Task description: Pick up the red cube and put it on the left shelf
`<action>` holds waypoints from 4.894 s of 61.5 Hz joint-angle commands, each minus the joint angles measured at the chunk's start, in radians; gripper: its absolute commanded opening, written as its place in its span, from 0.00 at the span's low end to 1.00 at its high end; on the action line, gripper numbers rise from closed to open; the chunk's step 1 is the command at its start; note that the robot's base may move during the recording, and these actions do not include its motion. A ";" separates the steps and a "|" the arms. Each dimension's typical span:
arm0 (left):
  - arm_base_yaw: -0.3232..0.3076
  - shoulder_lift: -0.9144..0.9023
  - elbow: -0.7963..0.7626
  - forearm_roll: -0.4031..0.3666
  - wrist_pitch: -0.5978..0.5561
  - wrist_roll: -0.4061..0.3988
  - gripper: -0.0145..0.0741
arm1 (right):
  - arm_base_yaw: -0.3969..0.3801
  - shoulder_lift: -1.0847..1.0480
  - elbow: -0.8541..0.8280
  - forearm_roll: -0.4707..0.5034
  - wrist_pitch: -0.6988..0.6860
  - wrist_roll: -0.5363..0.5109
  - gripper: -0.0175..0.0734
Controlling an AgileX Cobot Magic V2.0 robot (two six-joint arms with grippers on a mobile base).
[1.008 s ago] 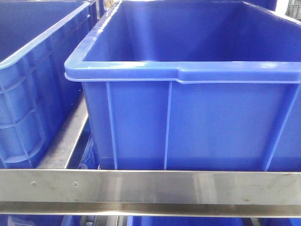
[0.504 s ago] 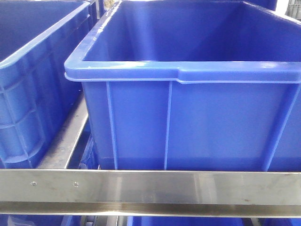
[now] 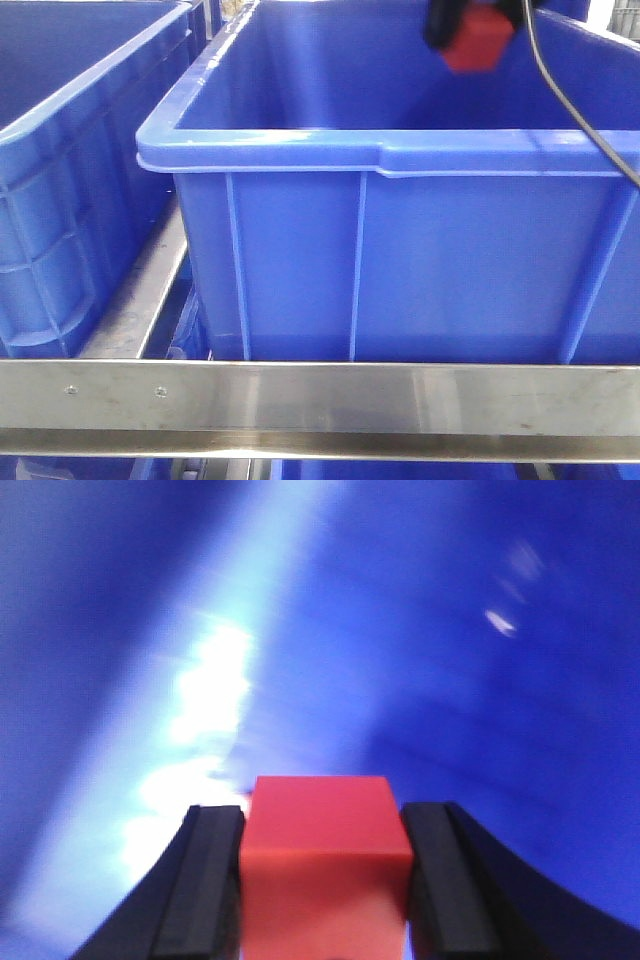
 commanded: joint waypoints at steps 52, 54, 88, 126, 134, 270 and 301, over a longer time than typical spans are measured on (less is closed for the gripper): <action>0.003 -0.016 0.023 -0.005 -0.086 -0.001 0.28 | -0.075 0.278 -0.068 -0.021 -0.073 0.000 0.44; 0.003 -0.016 0.023 -0.005 -0.086 -0.001 0.28 | -0.075 0.278 -0.068 -0.021 -0.073 0.000 0.46; 0.003 -0.016 0.023 -0.005 -0.086 -0.001 0.28 | -0.075 0.266 -0.068 -0.021 -0.041 0.000 0.86; 0.003 -0.016 0.023 -0.005 -0.086 -0.001 0.28 | -0.010 -0.113 0.096 -0.021 -0.145 -0.008 0.60; 0.003 -0.016 0.023 -0.005 -0.086 -0.001 0.28 | 0.008 -0.227 0.202 -0.020 -0.211 -0.008 0.45; 0.003 -0.016 0.023 -0.005 -0.086 -0.001 0.28 | -0.300 -1.191 1.275 0.022 -1.185 -0.010 0.24; 0.003 -0.016 0.023 -0.005 -0.086 -0.001 0.28 | -0.528 -1.621 1.547 0.025 -1.063 -0.022 0.24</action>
